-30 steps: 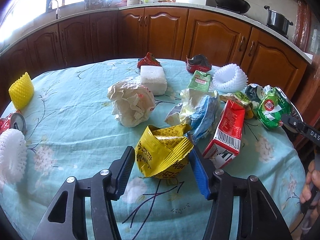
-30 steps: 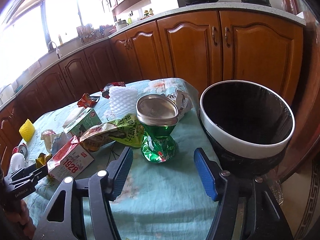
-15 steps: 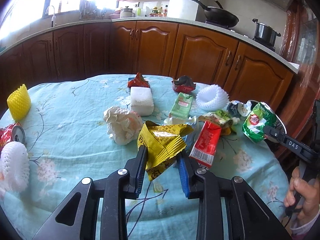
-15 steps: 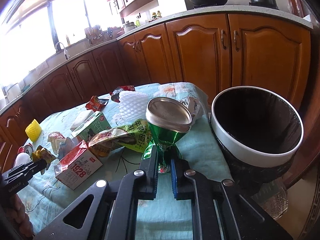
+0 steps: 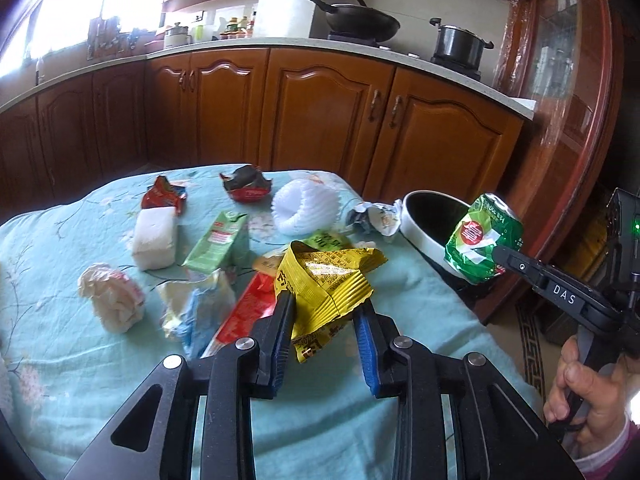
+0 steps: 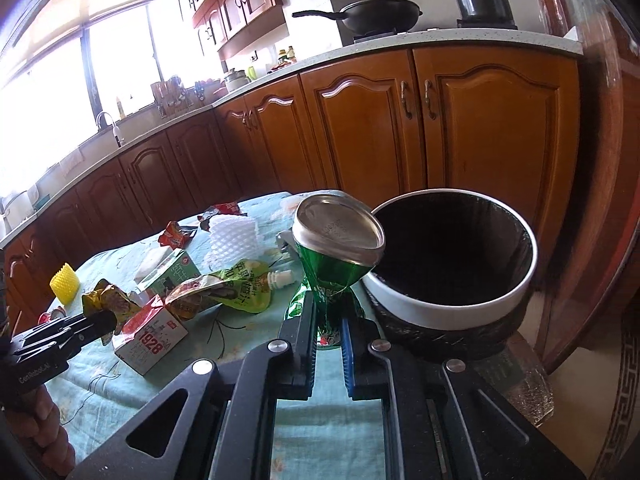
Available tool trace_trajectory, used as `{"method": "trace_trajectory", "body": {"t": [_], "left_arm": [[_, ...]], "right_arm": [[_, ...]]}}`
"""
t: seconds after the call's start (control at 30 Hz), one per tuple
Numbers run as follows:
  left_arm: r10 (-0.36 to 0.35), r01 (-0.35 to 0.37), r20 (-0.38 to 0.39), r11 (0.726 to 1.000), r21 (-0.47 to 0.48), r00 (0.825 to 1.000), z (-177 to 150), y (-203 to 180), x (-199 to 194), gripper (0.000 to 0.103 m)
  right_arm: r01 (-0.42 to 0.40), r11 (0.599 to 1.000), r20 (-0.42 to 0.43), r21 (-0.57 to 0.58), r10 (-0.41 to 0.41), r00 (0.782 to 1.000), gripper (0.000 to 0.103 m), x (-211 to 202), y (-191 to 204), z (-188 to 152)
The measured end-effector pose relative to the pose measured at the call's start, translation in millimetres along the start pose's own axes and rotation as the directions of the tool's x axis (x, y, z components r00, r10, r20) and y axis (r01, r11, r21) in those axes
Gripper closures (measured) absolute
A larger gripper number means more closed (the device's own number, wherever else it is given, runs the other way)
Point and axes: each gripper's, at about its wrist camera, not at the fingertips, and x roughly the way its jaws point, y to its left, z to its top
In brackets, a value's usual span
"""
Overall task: Collect trash
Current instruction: 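Carry the green can over the bin with the right gripper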
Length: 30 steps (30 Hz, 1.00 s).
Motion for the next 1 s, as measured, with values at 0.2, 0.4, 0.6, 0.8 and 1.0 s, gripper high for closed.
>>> {"method": "trace_trajectory", "body": {"t": [0.2, 0.4, 0.6, 0.8, 1.0], "left_arm": [[-0.048, 0.053, -0.064, 0.996, 0.078, 0.997, 15.1, -27.1, 32.2, 0.074], [-0.065, 0.079, -0.100, 0.986, 0.144, 0.993, 34.0, -46.7, 83.8, 0.074], [-0.108, 0.128, -0.132, 0.979, 0.157, 0.985, 48.7, -63.7, 129.3, 0.074], [-0.134, 0.164, -0.194, 0.976, 0.146, 0.972, 75.0, -78.4, 171.0, 0.074], [-0.117, 0.158, -0.226, 0.972, 0.174, 0.967, 100.6, -93.2, 210.1, 0.073]], "right_arm": [[0.045, 0.998, 0.007, 0.032, -0.045, 0.999, 0.093, -3.0, -30.9, 7.4], [0.092, 0.995, 0.000, 0.047, -0.092, 0.996, 0.093, -0.1, -58.0, 15.5], [0.113, 0.992, -0.014, 0.054, -0.113, 0.994, 0.093, 7.2, -80.7, 26.9], [0.110, 0.993, -0.054, 0.046, -0.108, 0.993, 0.093, 19.7, -100.8, 37.8], [0.119, 0.993, -0.096, 0.014, -0.117, 0.988, 0.093, 36.6, -111.2, 46.0]]}}
